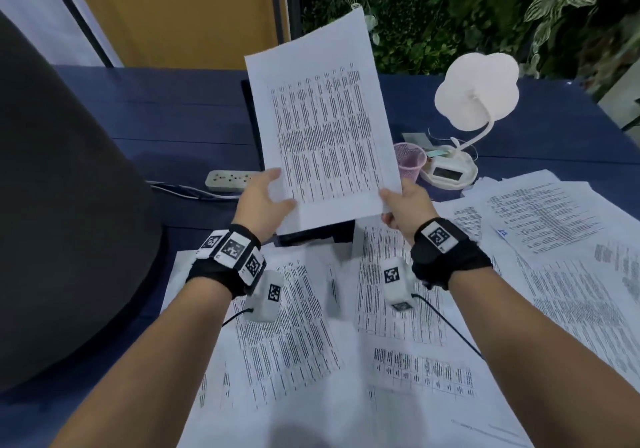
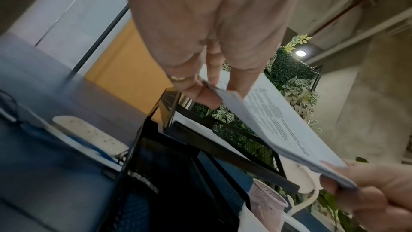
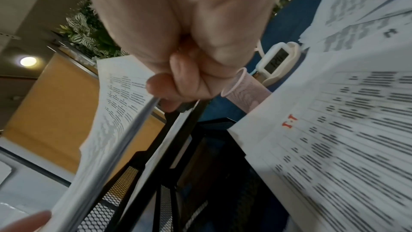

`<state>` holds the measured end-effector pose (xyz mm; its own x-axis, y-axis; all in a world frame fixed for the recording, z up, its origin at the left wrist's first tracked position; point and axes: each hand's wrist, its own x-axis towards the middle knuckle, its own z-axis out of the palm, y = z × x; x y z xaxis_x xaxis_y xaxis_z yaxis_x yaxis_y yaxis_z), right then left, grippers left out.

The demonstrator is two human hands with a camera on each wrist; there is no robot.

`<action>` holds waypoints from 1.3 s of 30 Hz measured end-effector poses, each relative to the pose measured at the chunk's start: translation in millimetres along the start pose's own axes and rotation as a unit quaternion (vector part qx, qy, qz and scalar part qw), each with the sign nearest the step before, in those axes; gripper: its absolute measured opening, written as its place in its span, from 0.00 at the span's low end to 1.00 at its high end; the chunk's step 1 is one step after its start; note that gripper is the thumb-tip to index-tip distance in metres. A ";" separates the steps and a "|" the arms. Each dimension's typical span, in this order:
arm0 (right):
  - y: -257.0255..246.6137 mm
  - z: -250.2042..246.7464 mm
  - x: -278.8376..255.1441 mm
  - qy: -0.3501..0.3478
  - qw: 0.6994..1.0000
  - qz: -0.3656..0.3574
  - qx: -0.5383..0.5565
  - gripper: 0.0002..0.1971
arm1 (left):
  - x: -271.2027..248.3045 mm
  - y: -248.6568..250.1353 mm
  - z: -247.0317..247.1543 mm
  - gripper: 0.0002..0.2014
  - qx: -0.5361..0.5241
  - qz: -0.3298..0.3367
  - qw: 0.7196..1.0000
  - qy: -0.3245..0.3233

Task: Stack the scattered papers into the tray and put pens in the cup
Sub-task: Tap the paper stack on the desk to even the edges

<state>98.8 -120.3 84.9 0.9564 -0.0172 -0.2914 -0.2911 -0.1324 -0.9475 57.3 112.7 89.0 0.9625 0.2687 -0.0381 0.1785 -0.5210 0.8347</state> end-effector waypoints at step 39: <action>84.7 28.7 -4.8 -0.061 0.898 -0.017 -0.435 0.14 | -52.5 -98.5 0.5 0.23 0.243 0.102 0.964 -0.030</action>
<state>68.9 -102.9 2.3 0.9394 0.1033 -0.3270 -0.0835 -0.8560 -0.5102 -10.7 149.5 8.5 0.9952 0.0798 0.0559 0.0440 -0.8799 0.4731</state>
